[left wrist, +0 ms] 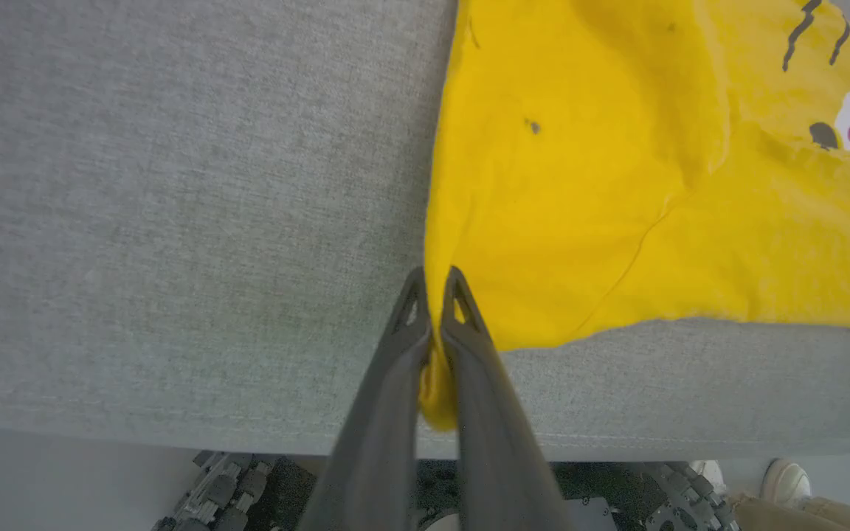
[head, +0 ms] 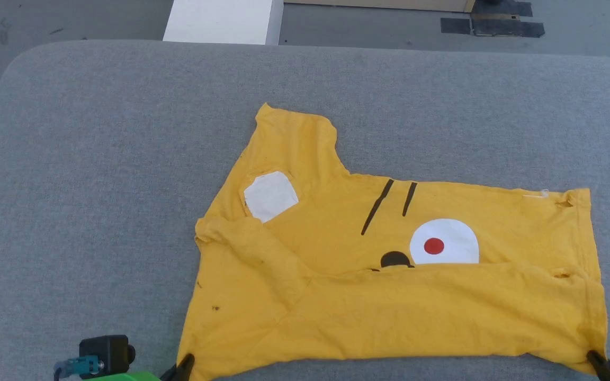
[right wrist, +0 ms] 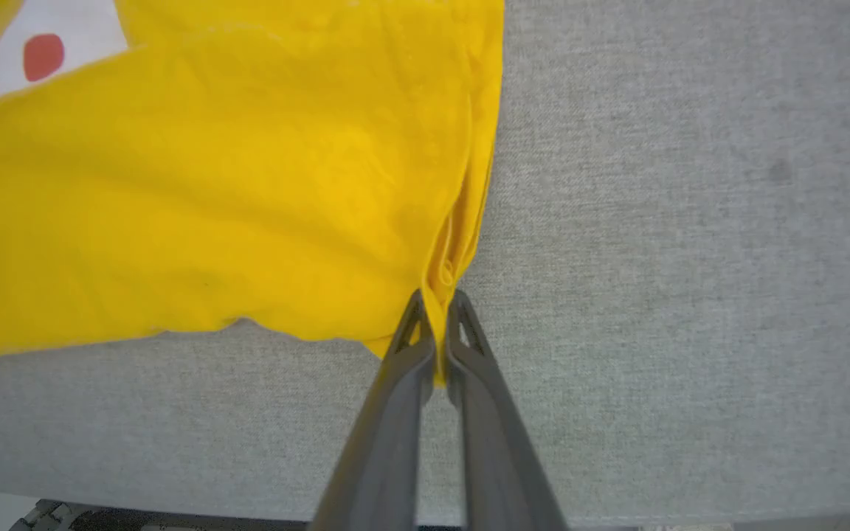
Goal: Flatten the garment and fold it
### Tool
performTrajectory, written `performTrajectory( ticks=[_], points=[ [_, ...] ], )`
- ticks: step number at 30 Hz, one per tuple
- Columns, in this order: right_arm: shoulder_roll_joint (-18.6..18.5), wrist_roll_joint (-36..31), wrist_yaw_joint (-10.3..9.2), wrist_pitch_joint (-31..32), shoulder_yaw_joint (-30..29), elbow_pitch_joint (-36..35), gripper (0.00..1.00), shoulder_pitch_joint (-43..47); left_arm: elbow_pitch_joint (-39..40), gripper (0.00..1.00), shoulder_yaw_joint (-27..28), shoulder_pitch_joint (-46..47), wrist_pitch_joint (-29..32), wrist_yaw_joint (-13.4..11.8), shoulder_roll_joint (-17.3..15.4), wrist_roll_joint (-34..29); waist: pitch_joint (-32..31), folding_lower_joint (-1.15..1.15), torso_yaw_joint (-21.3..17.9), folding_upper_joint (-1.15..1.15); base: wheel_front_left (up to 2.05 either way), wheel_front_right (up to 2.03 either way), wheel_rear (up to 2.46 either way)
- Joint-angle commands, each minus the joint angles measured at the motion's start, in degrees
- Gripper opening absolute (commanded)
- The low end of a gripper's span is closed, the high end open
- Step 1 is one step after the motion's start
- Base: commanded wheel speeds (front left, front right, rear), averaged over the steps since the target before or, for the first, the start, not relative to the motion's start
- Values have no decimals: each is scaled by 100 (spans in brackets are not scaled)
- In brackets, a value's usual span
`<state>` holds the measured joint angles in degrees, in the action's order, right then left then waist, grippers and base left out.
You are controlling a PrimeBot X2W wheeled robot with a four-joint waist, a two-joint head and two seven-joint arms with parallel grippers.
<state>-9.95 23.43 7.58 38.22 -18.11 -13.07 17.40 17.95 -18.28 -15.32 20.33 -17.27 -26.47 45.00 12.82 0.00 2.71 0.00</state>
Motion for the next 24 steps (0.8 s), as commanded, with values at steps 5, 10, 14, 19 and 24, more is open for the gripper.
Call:
performTrajectory(
  ticks=[5,10,14,19,24],
  points=[
    [56,-60,-9,-242,101,346,0,-55,-495,24,-40,139,-232,128,254,120,-16,0,40,0,0,0,0],
    [-43,-97,-9,-617,136,607,100,-268,-958,100,0,467,-459,232,389,96,-90,0,45,0,0,0,0],
    [-180,-62,-9,-826,204,577,100,-329,-1038,100,177,588,-764,229,404,32,-176,0,16,0,0,0,0],
    [-243,-150,-9,-1288,163,252,100,-417,-575,100,595,782,-1388,95,312,-239,-179,0,-58,0,0,0,0],
    [-253,-329,-9,-1777,258,-121,100,-601,-9,100,726,1714,-1602,85,-48,-842,146,0,-129,0,0,0,0]
  ],
)
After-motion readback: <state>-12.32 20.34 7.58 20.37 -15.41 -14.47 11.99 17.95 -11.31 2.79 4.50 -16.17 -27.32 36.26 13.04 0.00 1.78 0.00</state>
